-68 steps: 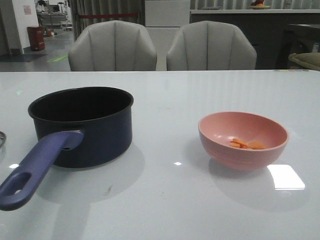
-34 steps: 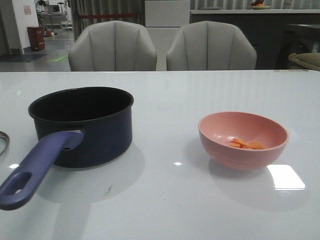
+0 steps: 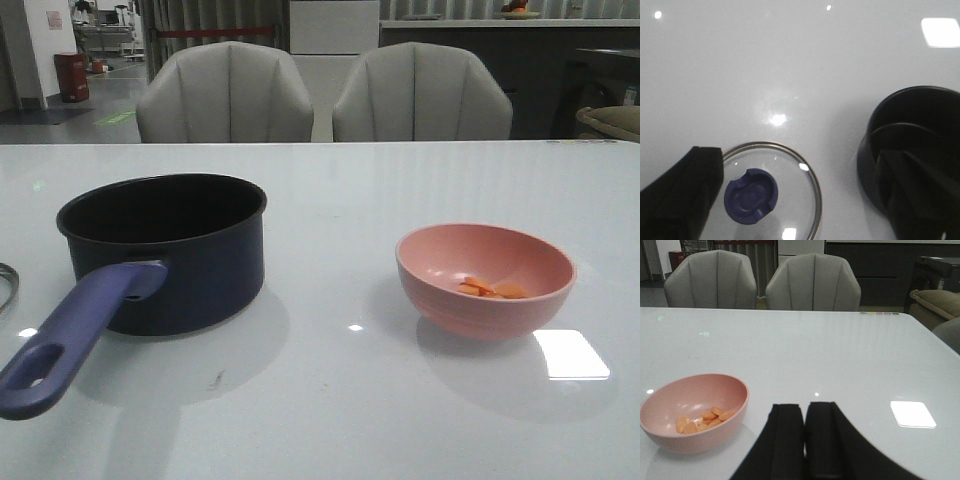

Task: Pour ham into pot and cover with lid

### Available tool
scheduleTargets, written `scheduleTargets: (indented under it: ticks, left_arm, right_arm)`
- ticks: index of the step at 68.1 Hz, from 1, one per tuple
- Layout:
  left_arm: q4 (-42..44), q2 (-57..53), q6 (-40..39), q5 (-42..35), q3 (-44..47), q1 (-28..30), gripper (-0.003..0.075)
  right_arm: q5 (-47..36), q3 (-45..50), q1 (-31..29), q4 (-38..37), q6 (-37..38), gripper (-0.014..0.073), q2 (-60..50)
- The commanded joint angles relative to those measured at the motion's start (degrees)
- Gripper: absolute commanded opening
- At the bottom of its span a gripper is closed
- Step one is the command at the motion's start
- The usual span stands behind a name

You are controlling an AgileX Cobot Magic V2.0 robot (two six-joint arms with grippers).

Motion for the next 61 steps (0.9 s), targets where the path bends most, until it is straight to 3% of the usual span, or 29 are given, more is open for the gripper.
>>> scheduleTargets:
  ticks: [1, 39, 61]
  left_arm:
    - [-0.49, -7.82, 0.12, -6.23, 2.08, -2.82, 0.0636]
    - [-1.87, -48.17, 0.12, -13.61, 23.09, -12.18, 0.0636]
    - [-1.64, -58.06, 0.12, -13.92, 28.23, -16.31, 0.0636]
  right_arm:
    - [-5.08, -0.32, 0.1, -0.46, 0.06, 0.0162, -1.16]
    - [-5.08, -0.32, 0.1, -0.46, 0.06, 0.0162, -1.16]
    - [-5.08, -0.32, 0.1, -0.46, 0.06, 0.0162, -1.16]
